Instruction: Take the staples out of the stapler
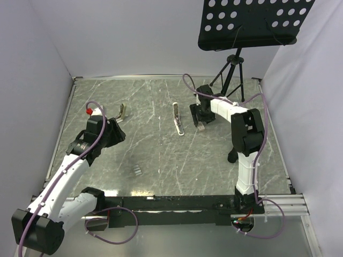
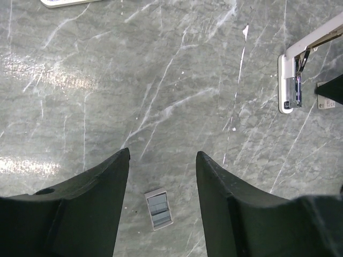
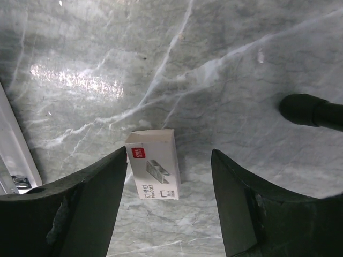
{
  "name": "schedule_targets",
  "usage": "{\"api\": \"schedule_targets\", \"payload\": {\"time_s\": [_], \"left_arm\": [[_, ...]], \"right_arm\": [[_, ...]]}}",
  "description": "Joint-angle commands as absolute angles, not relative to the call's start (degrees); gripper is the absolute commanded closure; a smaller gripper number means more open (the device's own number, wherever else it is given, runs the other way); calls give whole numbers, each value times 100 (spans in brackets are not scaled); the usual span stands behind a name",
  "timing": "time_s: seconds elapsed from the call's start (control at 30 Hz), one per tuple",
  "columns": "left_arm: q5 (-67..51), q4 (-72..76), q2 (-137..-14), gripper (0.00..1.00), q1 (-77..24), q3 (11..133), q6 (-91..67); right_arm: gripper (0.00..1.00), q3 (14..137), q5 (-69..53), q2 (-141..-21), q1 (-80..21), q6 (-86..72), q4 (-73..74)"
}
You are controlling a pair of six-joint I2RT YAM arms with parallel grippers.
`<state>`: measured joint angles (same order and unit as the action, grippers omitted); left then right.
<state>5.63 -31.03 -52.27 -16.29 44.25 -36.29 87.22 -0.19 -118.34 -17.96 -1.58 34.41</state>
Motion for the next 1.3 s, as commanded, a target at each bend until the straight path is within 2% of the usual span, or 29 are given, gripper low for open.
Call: {"api": "schedule_targets", "payload": {"time_s": [0.0, 0.4, 0.7, 1.0, 1.27], "left_arm": [[501, -2892, -5256, 43, -1608, 4403, -3683], [536, -2874, -5370, 43, -1600, 4412, -3648], [483, -2900, -5309, 43, -1600, 4403, -3656], [413, -2892, -5186, 43, -1600, 4368, -3674], [202, -2856, -5212, 43, -1617, 4359, -3647]], "right_arm": [[30, 9000, 149, -11900, -1933, -44, 3603], [43, 8701, 193, -11690, -2013, -299, 3665], [48, 8596, 527, -11742, -2056, -501, 3665], [55, 8051, 563, -11189, -2092, -826, 3647], [57, 7226, 483, -10390, -2521, -1379, 3866]]}}
